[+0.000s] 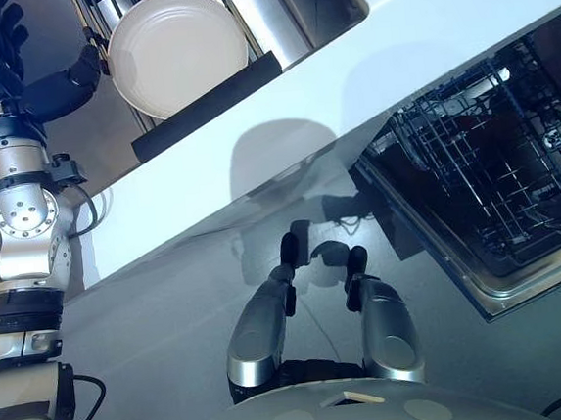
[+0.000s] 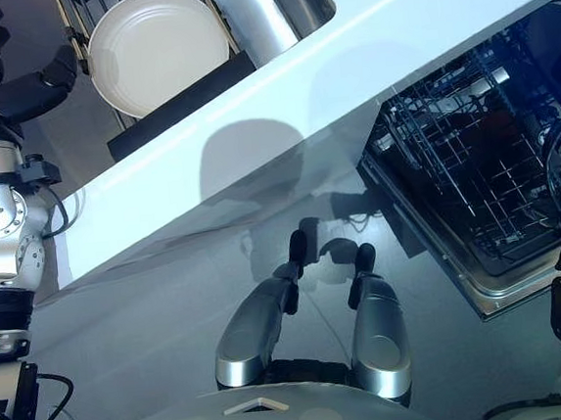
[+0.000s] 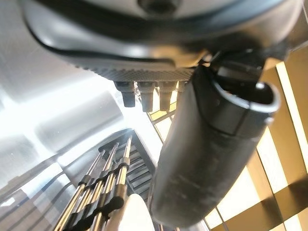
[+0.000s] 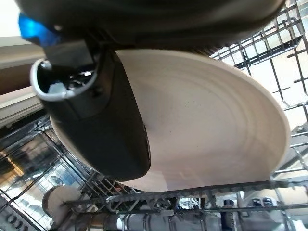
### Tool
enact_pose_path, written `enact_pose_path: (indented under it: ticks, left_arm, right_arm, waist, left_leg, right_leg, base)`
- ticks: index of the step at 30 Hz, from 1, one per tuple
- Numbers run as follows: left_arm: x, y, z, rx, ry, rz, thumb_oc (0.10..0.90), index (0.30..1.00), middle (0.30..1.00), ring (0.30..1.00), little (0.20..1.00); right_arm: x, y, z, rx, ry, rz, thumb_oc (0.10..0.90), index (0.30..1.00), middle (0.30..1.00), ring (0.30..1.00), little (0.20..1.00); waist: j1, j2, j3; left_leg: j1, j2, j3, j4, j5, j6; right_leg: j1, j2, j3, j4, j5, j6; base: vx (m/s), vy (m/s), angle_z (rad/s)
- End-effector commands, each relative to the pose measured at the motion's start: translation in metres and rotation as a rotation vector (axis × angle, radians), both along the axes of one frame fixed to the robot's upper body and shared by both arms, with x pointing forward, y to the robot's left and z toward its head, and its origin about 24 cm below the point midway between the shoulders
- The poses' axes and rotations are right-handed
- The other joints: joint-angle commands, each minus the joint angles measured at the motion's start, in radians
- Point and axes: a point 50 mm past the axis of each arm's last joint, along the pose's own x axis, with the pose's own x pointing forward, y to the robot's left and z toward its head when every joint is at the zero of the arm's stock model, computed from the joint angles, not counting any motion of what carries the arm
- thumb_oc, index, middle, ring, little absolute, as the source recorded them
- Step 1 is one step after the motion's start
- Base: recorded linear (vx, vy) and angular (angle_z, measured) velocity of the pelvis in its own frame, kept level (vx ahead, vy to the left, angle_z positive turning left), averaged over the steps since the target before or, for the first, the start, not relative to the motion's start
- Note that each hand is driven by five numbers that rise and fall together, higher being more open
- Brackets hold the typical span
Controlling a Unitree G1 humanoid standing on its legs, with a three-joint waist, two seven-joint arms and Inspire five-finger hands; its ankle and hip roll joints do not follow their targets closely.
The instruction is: Pick up plates and place into dishwasher.
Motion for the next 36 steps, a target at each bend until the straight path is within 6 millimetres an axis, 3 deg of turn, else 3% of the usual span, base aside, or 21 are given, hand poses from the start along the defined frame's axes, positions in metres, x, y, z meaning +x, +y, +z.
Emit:
enact_pose_path:
  ticks: [1, 12, 24, 28, 36]
  left_arm:
    - [-0.028, 0.027, 0.05, 0.022, -0.257, 0.076, 0.8, 0.9, 0.9, 0.9, 0.9]
    - [-0.028, 0.033, 0.042, 0.019, -0.211, 0.057, 0.8, 0.9, 0.9, 0.9, 0.9]
    - [-0.029, 0.033, 0.013, 0.031, -0.109, 0.026, 0.8, 0.9, 0.9, 0.9, 0.9]
    - [-0.028, 0.03, 0.006, 0.037, -0.076, 0.016, 0.8, 0.9, 0.9, 0.9, 0.9]
    - [-0.03, 0.031, -0.006, 0.061, -0.009, 0.015, 0.8, 0.9, 0.9, 0.9, 0.9]
  right_arm:
    - [-0.01, -0.013, 0.001, -0.072, 0.104, -0.038, 0.8, 0.9, 0.9, 0.9, 0.9]
    - [-0.011, -0.012, -0.012, -0.089, 0.171, -0.027, 0.8, 0.9, 0.9, 0.9, 0.9]
    - [-0.016, -0.005, -0.023, -0.102, 0.192, 0.055, 0.8, 0.9, 0.9, 0.9, 0.9]
    - [-0.015, 0.002, -0.025, -0.089, 0.159, 0.1, 0.8, 0.9, 0.9, 0.9, 0.9]
    - [-0.011, 0.037, -0.031, 0.078, 0.063, 0.346, 0.8, 0.9, 0.9, 0.9, 0.9]
  waist:
    - [0.003, -0.013, -0.092]
    - [0.004, -0.052, -0.139]
    - [0.003, -0.083, -0.23]
    - [-0.001, -0.086, -0.256]
    - [-0.021, -0.094, -0.329]
  left_leg:
    - [-0.008, -0.023, 0.045, 0.009, -0.074, -0.008]
    - [0.058, -0.026, 0.044, -0.01, -0.09, -0.008]
    - [0.157, -0.034, 0.053, -0.067, -0.109, 0.003]
    - [0.182, -0.035, 0.056, -0.083, -0.114, 0.007]
    - [0.238, -0.032, 0.072, -0.127, -0.12, 0.018]
  right_leg:
    - [-0.041, 0.093, 0.001, 0.143, -0.144, -0.057]
    - [0.068, 0.106, 0.009, 0.012, -0.102, -0.039]
    - [0.185, 0.105, 0.01, -0.121, -0.062, -0.008]
    - [0.206, 0.103, 0.012, -0.142, -0.056, -0.001]
    - [0.242, 0.101, 0.028, -0.17, -0.05, 0.017]
  base:
    - [0.0, 0.0, 0.0]
    - [0.01, 0.021, -0.02]
    - [0.03, 0.069, -0.11]
    - [0.0, 0.084, -0.05]
    - [-0.02, 0.083, -0.09]
